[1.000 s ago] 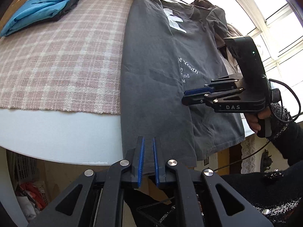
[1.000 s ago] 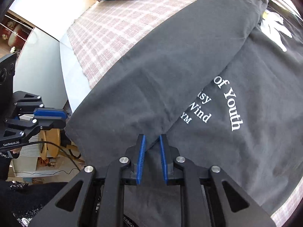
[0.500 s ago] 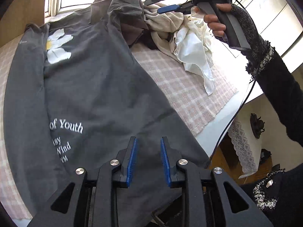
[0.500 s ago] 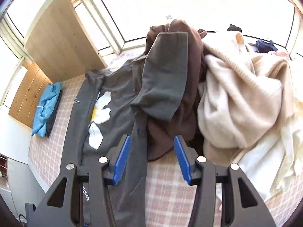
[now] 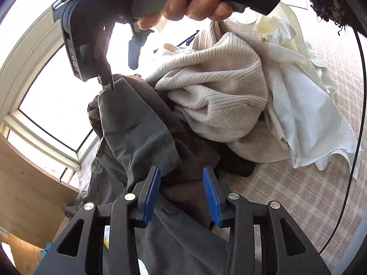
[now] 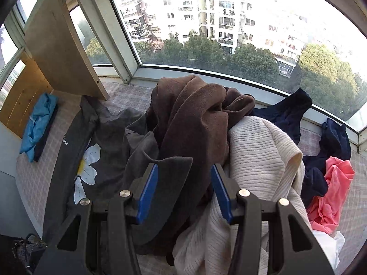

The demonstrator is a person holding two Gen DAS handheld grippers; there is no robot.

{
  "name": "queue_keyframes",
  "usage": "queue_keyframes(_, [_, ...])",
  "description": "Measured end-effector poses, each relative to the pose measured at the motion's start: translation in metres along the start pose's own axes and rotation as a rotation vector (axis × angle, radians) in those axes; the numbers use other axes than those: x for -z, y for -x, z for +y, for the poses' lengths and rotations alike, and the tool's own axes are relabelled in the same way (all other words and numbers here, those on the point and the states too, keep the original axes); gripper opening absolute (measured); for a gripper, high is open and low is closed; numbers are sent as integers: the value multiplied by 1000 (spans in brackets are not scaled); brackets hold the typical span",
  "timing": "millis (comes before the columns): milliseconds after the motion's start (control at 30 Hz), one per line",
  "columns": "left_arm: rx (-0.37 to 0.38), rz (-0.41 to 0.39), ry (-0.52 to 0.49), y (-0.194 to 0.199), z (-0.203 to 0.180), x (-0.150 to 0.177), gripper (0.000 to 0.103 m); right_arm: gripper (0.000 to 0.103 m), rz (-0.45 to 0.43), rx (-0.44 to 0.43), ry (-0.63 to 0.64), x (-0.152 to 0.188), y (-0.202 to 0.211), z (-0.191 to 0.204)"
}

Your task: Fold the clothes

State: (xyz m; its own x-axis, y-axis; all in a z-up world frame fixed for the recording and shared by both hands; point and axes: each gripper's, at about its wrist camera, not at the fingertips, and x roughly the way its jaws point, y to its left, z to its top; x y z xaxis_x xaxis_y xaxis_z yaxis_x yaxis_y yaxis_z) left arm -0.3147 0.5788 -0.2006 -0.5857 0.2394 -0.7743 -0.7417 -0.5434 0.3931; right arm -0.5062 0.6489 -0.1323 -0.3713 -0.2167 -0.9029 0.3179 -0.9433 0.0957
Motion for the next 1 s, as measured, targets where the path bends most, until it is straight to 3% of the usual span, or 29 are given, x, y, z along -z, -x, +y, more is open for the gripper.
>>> queue_keyframes(133, [-27, 47, -32, -23, 7, 3, 38, 48, 27, 16, 63, 9, 14, 5])
queue_keyframes(267, [-42, 59, -82, -17, -8, 6, 39, 48, 60, -4, 93, 17, 24, 9])
queue_keyframes(433, [7, 64, -15, -14, -8, -3, 42, 48, 99, -26, 100, 6, 21, 11])
queue_keyframes(600, [-29, 35, 169, -22, 17, -17, 42, 48, 127, -29, 149, -10, 10, 23])
queue_keyframes(700, [38, 67, 220, -42, 24, -20, 46, 48, 149, -15, 213, -19, -3, 33])
queue_keyframes(733, [61, 77, 226, -49, 25, -20, 42, 48, 158, -21, 229, -21, -8, 36])
queue_keyframes(767, [76, 77, 219, -54, 27, -20, 28, 48, 165, -25, 243, -23, -12, 37])
queue_keyframes(800, [93, 74, 217, -58, 28, -20, 23, 48, 166, -21, 258, -23, -15, 38])
queue_keyframes(1000, [220, -25, 364, -42, 51, -10, 12, 48, 177, 69, 439, -16, -28, 44])
